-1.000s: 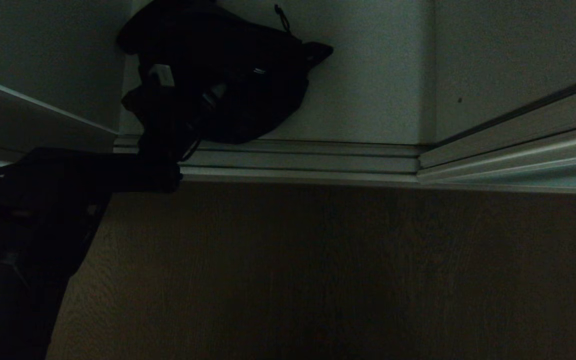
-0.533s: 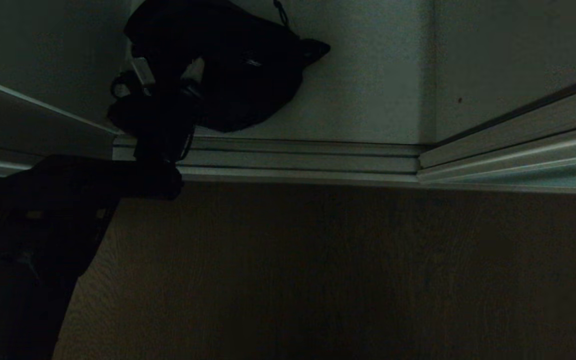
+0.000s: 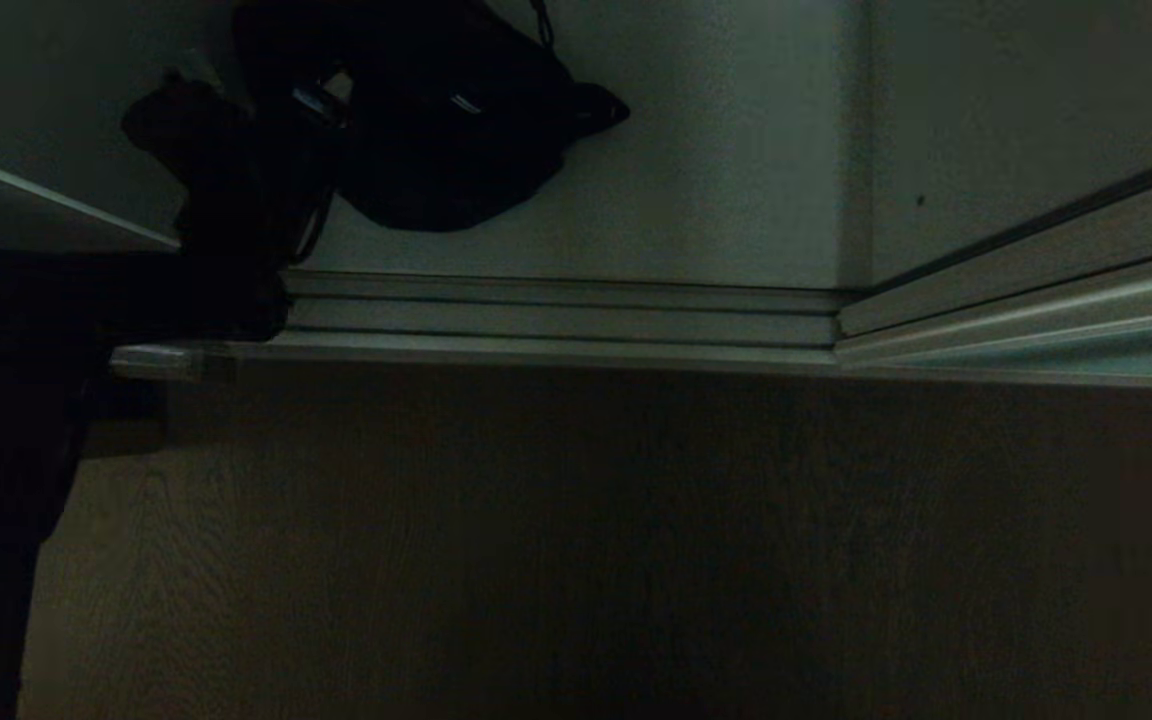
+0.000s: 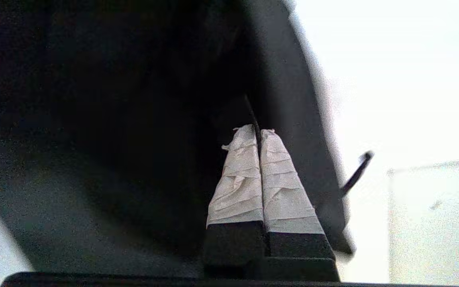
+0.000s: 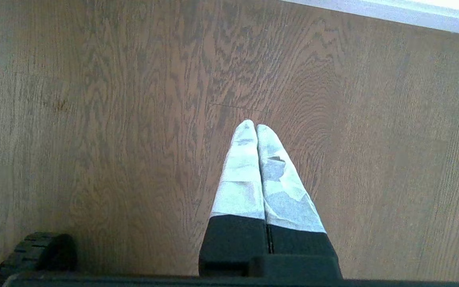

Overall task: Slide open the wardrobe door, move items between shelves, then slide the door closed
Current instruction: Place the bag on the lower shelf

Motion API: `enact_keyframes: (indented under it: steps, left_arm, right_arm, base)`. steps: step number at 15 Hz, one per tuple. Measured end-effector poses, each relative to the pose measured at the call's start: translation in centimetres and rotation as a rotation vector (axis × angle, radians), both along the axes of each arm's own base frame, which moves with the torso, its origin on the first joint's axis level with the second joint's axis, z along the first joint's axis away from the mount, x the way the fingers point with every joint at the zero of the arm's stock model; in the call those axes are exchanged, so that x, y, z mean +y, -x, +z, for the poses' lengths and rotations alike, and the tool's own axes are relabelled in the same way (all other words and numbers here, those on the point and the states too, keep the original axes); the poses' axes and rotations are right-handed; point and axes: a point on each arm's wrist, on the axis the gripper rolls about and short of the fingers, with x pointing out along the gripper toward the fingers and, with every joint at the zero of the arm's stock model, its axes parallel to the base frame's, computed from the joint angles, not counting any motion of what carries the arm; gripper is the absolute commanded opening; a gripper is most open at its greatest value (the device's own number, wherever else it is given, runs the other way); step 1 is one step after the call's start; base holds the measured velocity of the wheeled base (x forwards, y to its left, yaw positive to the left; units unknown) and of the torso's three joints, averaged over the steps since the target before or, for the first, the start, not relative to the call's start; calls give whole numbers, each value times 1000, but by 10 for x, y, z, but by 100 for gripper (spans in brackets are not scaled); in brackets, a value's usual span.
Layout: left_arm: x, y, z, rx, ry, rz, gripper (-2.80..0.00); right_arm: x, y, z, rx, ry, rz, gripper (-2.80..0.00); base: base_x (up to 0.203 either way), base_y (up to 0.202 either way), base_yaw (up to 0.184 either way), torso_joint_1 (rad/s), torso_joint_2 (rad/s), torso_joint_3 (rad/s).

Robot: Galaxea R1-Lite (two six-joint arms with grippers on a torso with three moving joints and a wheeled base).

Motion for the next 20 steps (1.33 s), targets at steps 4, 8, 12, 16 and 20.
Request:
enact_keyframes:
  steps: [4, 8, 12, 16, 20]
  left_arm:
    - [6, 10, 7, 224, -108, -153, -280]
    - [12, 22, 12, 362, -149, -258, -280]
    - [16, 40, 23, 448, -134, -324, -280]
    - [20, 44, 24, 480, -128, -320, -280]
    - [19, 36, 9, 475, -138, -362, -280]
  right_arm:
    - [0, 0, 0, 0, 0, 0, -280]
    - [0, 0, 0, 0, 0, 0, -280]
    - [0, 0, 0, 0, 0, 0, -280]
    - [0, 0, 0, 0, 0, 0, -280]
    - [0, 0, 0, 0, 0, 0, -280]
  base:
    - [0, 0, 0, 0, 0, 0]
    - [0, 0, 0, 0, 0, 0]
    - [0, 0, 0, 0, 0, 0]
    - [0, 0, 0, 0, 0, 0]
    - [0, 0, 0, 0, 0, 0]
